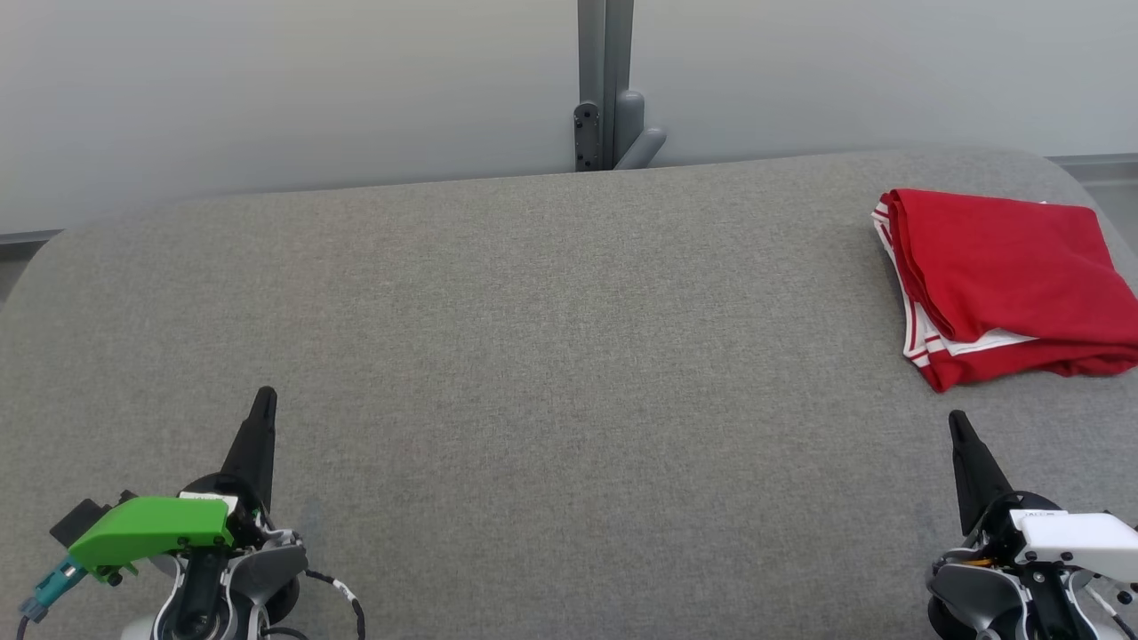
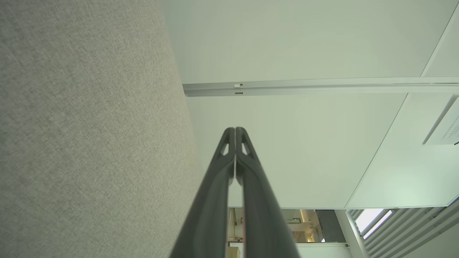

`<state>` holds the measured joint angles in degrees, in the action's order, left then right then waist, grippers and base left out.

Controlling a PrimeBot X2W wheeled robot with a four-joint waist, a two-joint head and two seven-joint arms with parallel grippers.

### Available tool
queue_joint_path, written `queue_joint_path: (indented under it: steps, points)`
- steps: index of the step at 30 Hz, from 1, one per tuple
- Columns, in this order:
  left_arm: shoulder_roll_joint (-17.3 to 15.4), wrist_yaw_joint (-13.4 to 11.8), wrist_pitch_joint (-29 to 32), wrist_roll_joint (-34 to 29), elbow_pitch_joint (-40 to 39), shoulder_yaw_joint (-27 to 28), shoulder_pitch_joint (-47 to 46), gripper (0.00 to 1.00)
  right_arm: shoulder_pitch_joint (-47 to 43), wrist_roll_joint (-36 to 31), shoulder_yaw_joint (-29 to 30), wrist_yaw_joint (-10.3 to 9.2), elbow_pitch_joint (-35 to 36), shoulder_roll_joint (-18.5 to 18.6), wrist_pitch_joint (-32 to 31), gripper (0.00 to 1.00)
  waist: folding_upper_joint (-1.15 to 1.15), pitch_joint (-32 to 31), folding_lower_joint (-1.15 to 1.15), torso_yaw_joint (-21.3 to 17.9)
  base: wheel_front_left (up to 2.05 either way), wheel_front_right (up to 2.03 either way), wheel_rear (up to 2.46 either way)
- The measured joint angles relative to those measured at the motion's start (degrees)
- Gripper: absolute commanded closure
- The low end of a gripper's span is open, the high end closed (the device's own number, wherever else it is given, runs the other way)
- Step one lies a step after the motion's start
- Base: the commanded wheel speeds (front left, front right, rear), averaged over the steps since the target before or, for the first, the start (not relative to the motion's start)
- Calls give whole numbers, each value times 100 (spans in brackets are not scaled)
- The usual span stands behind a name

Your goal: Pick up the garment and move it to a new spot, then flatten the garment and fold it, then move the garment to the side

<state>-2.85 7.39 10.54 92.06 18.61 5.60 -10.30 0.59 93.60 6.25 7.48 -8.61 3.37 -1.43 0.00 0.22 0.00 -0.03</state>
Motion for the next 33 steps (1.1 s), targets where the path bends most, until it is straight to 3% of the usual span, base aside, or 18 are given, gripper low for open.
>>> queue_joint_path:
  steps: [33]
  points:
    - [0, 0, 0, 1, 0, 0, -1, 100, 2, -10, 25, 0, -1, -15, -25, 100, 0, 0, 0, 0, 0, 0, 0]
